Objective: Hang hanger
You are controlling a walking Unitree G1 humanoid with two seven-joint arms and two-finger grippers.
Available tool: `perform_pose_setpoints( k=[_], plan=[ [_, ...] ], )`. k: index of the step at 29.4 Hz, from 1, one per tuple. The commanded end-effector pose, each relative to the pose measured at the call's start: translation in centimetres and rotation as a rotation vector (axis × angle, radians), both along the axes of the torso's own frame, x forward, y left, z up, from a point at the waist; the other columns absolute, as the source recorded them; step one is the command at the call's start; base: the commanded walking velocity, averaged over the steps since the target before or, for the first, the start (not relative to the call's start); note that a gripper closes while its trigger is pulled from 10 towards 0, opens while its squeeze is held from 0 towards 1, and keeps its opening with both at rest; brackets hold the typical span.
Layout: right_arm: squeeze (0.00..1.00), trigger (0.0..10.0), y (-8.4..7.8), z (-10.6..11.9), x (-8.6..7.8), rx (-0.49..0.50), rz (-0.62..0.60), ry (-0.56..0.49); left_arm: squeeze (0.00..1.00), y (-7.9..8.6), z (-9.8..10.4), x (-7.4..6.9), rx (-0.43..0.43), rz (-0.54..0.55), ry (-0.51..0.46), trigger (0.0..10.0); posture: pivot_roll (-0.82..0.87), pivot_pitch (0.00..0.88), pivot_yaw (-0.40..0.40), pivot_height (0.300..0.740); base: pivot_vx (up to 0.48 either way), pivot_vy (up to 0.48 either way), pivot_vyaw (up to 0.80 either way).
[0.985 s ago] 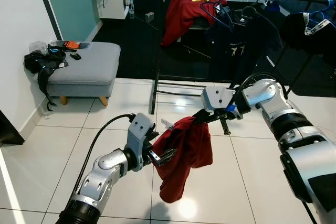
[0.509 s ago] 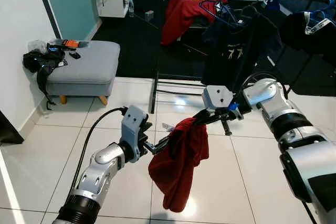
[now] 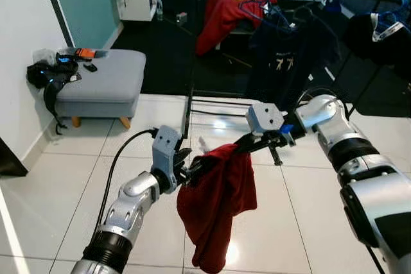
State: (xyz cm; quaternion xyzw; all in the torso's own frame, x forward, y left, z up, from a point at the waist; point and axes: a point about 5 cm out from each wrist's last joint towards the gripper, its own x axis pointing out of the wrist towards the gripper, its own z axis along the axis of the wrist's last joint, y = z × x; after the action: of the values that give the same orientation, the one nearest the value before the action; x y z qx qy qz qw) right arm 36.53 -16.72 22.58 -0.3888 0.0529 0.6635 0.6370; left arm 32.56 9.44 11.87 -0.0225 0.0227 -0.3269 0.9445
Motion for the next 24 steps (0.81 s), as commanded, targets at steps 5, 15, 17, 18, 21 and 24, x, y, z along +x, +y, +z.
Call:
perform_pose_setpoints(
  k=[5, 15, 17, 18, 21, 24],
  plan=[
    [0.0, 10.0, 0.2, 0.7, 0.1, 0.024, 0.012, -0.016, 0.0, -0.3, -0.2, -0.1, -0.016, -0.016, 0.001, 0.0, 0.03, 0.11, -0.067, 0.74, 0.0, 0.0, 0.0],
    [0.0, 10.0, -0.2, 0.2, -0.1, 0.045, 0.003, 0.005, 0.0, 2.3, 0.3, -0.8, 0.028, -0.071, -0.014, 0.0, 0.04, 0.109, -0.063, 0.74, 0.0, 0.0, 0.0],
    [0.0, 10.0, -0.2, 0.1, -0.1, 0.051, -0.002, 0.01, 0.0, 3.0, 0.4, -1.1, 0.037, -0.092, -0.009, 0.0, 0.04, 0.107, -0.062, 0.74, 0.0, 0.0, 0.0],
    [0.0, 10.0, -0.3, 0.1, -0.1, 0.056, -0.005, 0.013, 0.0, 3.2, 0.4, -1.3, 0.043, -0.106, -0.005, 0.0, 0.04, 0.107, -0.062, 0.74, 0.0, 0.0, 0.0],
    [0.0, 10.0, -0.3, 0.0, -0.1, 0.062, -0.008, 0.016, 0.0, 3.4, 0.4, -1.5, 0.049, -0.122, 0.001, 0.0, 0.04, 0.107, -0.061, 0.74, 0.0, 0.0, 0.0],
    [0.0, 10.0, -0.3, 0.0, -0.1, 0.069, -0.01, 0.018, 0.0, 3.6, 0.5, -1.6, 0.042, -0.134, 0.007, 0.0, 0.04, 0.106, -0.061, 0.74, 0.0, 0.0, 0.0]
  ],
)
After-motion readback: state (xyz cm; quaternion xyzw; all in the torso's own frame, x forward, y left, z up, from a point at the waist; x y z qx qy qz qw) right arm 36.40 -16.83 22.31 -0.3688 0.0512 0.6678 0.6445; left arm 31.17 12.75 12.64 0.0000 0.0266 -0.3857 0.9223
